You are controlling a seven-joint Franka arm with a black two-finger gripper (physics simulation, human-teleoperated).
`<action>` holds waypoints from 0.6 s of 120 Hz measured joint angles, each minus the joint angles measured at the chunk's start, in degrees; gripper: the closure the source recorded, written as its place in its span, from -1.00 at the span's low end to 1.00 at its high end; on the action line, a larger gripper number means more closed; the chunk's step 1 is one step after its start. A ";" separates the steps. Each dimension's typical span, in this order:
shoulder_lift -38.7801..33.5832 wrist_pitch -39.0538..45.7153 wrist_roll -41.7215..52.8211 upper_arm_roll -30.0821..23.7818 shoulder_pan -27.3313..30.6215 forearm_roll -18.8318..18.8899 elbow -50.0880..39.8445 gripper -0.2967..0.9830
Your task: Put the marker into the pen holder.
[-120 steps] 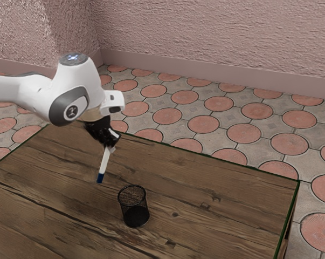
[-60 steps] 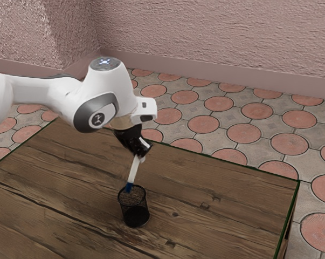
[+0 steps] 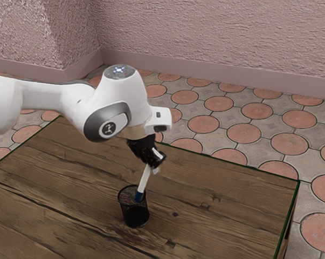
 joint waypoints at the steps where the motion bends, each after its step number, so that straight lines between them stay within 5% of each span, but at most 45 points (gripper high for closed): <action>1: -0.02 0.00 -0.02 0.06 0.03 0.00 0.00 0.66; 34: -0.44 -0.81 0.45 1.25 2.63 -1.01 -0.38 0.56; 60: -0.69 -2.70 1.99 1.27 5.59 -2.16 0.02 -0.11; 72: -1.99 -14.97 2.54 5.32 2.78 -2.36 20.97 -0.27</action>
